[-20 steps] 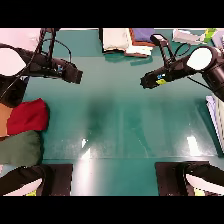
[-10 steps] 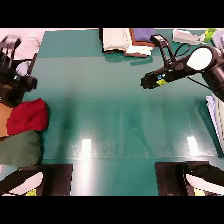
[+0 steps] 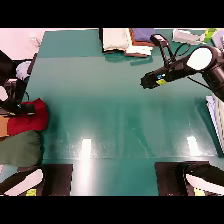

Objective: Fold the shirts.

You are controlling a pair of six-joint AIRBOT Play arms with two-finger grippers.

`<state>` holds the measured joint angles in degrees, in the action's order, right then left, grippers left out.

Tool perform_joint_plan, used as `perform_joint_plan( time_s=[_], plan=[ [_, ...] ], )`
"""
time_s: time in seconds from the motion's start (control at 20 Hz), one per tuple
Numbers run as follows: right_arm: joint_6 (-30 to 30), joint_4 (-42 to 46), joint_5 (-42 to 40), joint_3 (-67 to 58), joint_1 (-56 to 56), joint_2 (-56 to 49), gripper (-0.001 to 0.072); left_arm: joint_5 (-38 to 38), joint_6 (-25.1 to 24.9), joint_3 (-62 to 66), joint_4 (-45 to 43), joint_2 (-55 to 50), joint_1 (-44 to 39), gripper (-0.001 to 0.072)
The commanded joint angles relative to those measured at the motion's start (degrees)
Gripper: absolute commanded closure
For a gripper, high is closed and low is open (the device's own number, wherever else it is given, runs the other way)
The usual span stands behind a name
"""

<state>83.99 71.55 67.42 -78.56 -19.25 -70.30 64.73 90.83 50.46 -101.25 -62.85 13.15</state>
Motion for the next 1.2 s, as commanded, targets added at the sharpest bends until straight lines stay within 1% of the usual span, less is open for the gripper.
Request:
perform_joint_plan(
  time_s=[0.0,0.05,0.2,0.3,0.4,0.45,0.55,0.7,0.8,0.95,1.15],
  plan=[
    [-0.04,-0.04,-1.55,-0.02,-0.07,0.0,0.069,-0.59,0.7,-1.11,-0.07,0.28,0.7,0.0564],
    [-0.04,-0.02,-2.1,-0.02,-0.07,0.13,0.069,0.09,0.68,0.13,0.11,0.83,0.7,0.068],
    [-0.04,-0.04,-3.74,-0.04,-0.04,2.38,0.069,2.99,-0.79,8.83,1.99,5.31,0.2,0.0684],
    [-0.04,0.02,-6.78,-0.04,0.07,6.25,0.0691,4.26,-0.9,17.94,2.01,10.51,-3.17,0.0685],
    [0.07,-0.07,-10.6,-0.07,0.81,10.34,0.0691,6.69,-0.92,27.76,2.01,13.97,-9.33,0.0686],
    [1.51,0.0,-11.34,-0.55,1.86,12.15,0.0691,9.03,-0.92,32.98,1.99,14.45,-13.53,0.0687],
    [3.19,-0.02,-9.53,-3.96,5.16,13.97,0.0691,11.39,-0.85,40.79,2.01,14.43,-22.64,0.0687],
    [3.19,-0.02,-7.06,-10.16,10.54,14.43,0.0691,9.53,-0.61,43.8,1.99,13.79,-35.95,0.0687],
    [3.19,-0.04,-5.75,-13.29,13.6,14.43,0.0691,10.4,-0.61,43.78,2.03,10.6,-43.85,0.0687],
    [3.19,-0.02,-4.02,-15.08,15.87,14.43,0.0691,11.21,-0.85,43.78,2.1,1.11,-54.45,0.0686],
    [3.19,0.0,-1.51,-15.02,15.87,14.01,0.0691,9.44,-1.07,43.78,5.88,-14.45,-63.87,0.0683]
  ],
)
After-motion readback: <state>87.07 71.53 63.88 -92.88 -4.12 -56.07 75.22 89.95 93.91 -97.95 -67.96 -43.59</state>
